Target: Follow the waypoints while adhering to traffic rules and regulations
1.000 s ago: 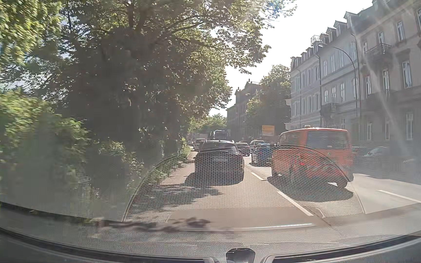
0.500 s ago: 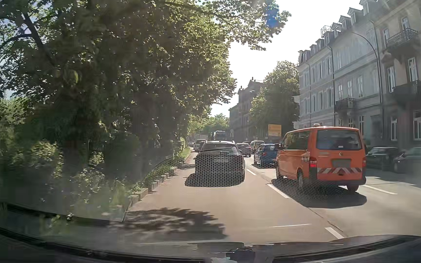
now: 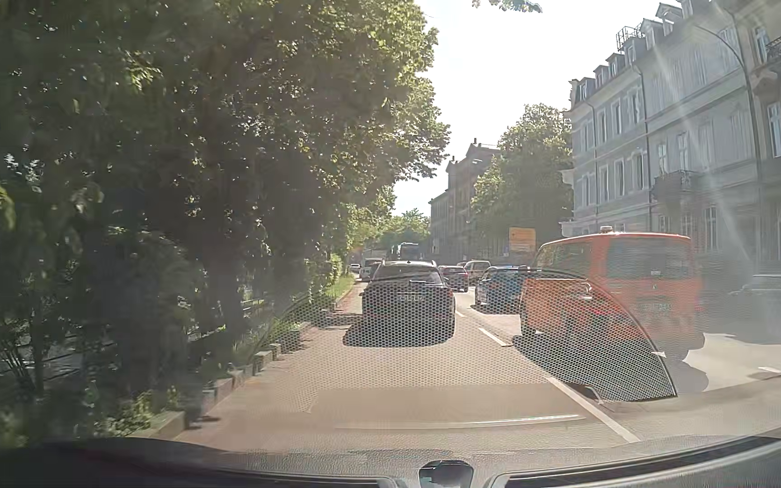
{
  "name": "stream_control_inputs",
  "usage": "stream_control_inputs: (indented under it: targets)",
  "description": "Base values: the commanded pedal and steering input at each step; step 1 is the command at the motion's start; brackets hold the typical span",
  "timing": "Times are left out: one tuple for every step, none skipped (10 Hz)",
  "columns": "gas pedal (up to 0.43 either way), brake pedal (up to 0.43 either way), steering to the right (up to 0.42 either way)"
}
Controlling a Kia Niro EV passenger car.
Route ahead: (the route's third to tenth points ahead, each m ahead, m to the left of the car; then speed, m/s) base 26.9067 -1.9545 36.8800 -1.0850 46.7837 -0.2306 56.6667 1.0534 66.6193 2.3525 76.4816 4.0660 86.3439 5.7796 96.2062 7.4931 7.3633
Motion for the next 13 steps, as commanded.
stream_control_inputs:
  targets:
    - [0.020,0.000,-0.008]
    - [0.028,0.000,-0.008]
    - [0.047,0.000,-0.008]
    - [0.047,0.000,-0.007]
    - [0.059,0.000,-0.008]
    - [0.059,0.000,-0.008]
    - [0.059,0.000,-0.008]
    - [0.059,0.000,-0.008]
    - [0.067,0.000,-0.009]
    - [0.067,0.000,-0.009]
    - [0.067,0.000,-0.009]
    - [0.079,0.000,-0.009]
    - [0.079,0.000,-0.009]
